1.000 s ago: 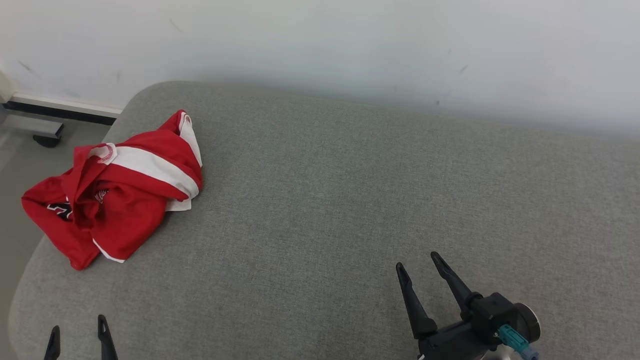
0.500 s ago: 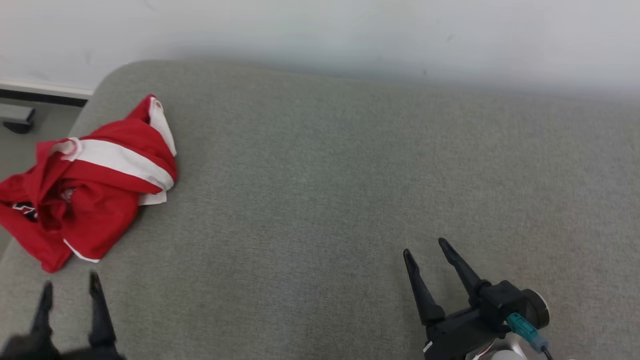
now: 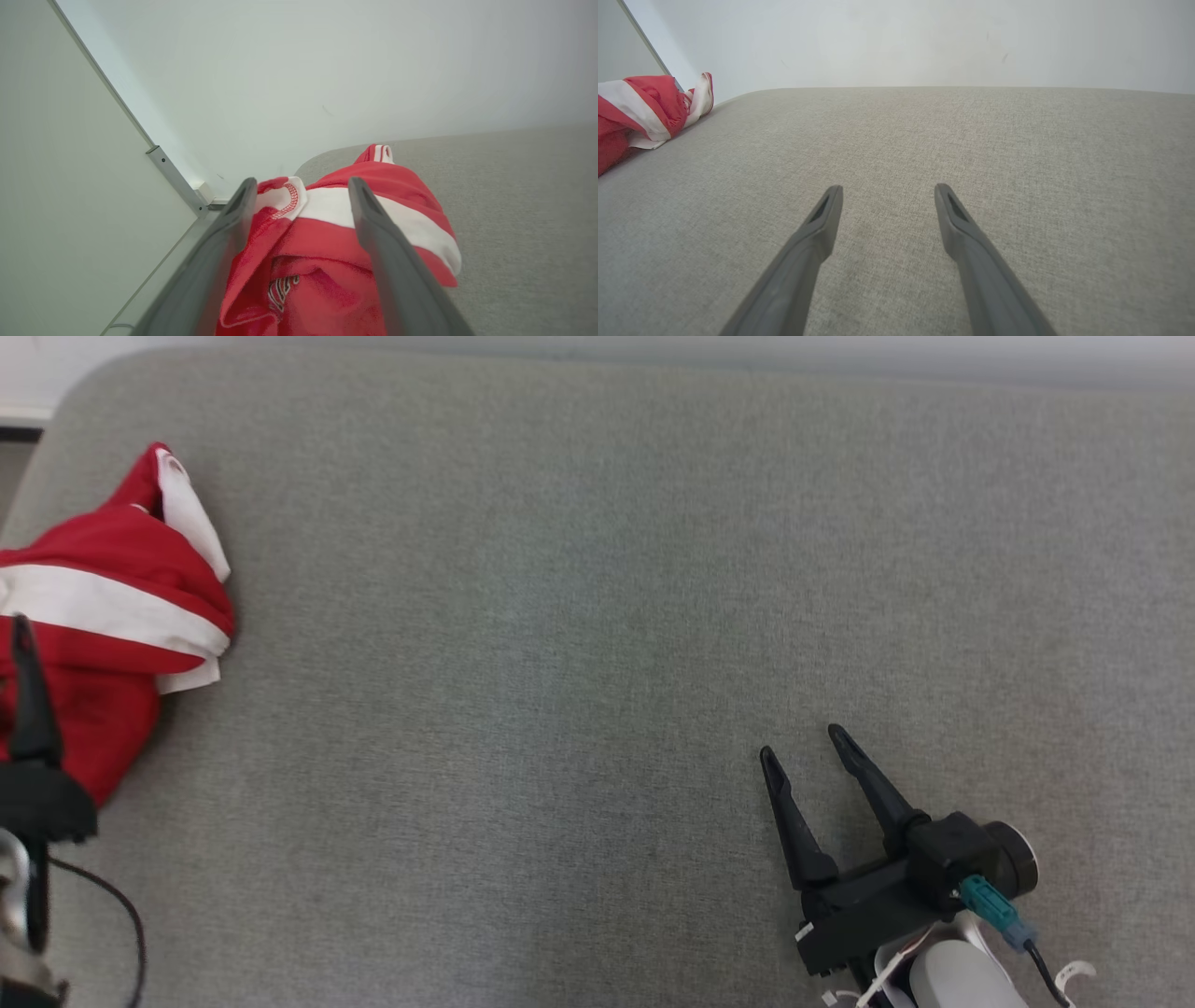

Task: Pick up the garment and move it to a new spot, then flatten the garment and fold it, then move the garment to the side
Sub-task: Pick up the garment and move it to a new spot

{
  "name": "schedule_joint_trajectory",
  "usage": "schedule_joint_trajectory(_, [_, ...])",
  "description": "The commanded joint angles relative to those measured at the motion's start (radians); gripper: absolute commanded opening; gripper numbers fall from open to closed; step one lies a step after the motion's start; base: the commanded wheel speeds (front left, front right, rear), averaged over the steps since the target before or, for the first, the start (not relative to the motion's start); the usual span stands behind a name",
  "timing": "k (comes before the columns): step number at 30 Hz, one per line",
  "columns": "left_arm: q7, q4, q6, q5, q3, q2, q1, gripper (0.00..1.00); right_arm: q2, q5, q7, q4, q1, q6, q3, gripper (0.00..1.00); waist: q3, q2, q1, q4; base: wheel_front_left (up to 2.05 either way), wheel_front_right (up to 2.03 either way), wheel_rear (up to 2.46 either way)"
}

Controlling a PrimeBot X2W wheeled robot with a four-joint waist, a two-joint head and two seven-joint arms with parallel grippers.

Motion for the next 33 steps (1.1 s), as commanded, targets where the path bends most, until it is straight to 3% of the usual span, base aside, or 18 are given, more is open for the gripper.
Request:
schedule_joint_trajectory(1, [0.001, 0.03, -0.005, -0.001, -0.004, 0.018, -0.038, 1.0, -0.005, 0.003, 0.0, -0.001, -0.015, 0.003, 0.005, 1.0, 0.057, -0.0001, -0.0002, -0.028, 0.0, 0.0, 0.0])
schedule_joint_trajectory(9, [0.061, 0.224, 0.012, 0.025, -0.032, 0.095, -0.201, 1.0, -0.024, 0.009, 0.0, 0.008, -0.042, 0.002, 0.004, 1.0, 0.119, -0.0001, -0.0002, -0.049, 0.0, 0.0, 0.0])
schedule_joint_trajectory(18, [0.261, 0.405, 0.059, -0.002, -0.027, 0.091, -0.28, 1.0, -0.018, 0.011, 0.003, 0.03, -0.044, 0.001, 0.002, 1.0, 0.122, -0.0001, -0.0002, -0.056, 0.0, 0.0, 0.0])
schedule_joint_trajectory(19, [0.281, 0.421, 0.058, -0.009, -0.026, 0.086, -0.283, 0.86, -0.016, 0.013, 0.003, 0.031, -0.045, 0.001, 0.003, 1.0, 0.12, -0.0001, -0.0002, -0.057, 0.0, 0.0, 0.0])
schedule_joint_trajectory(20, [0.29, 0.431, 0.053, -0.009, -0.027, 0.084, -0.285, 0.33, -0.015, 0.013, 0.003, 0.032, -0.047, 0.001, 0.005, 1.0, 0.118, -0.0001, -0.0002, -0.059, 0.0, 0.0, 0.0])
schedule_joint_trajectory(21, [0.297, 0.44, 0.052, -0.014, -0.025, 0.084, -0.288, 0.0, -0.013, 0.015, 0.003, 0.034, -0.049, 0.001, 0.007, 1.0, 0.116, -0.0001, -0.0002, -0.06, 0.0, 0.0, 0.0])
schedule_joint_trajectory(33, [0.125, 0.35, 0.012, -0.027, -0.082, 0.097, -0.339, 0.0, 0.026, 0.036, 0.0, 0.046, -0.018, 0.001, 0.003, 1.0, -0.002, -0.0001, -0.0002, -0.09, 0.0, 0.0, 0.0])
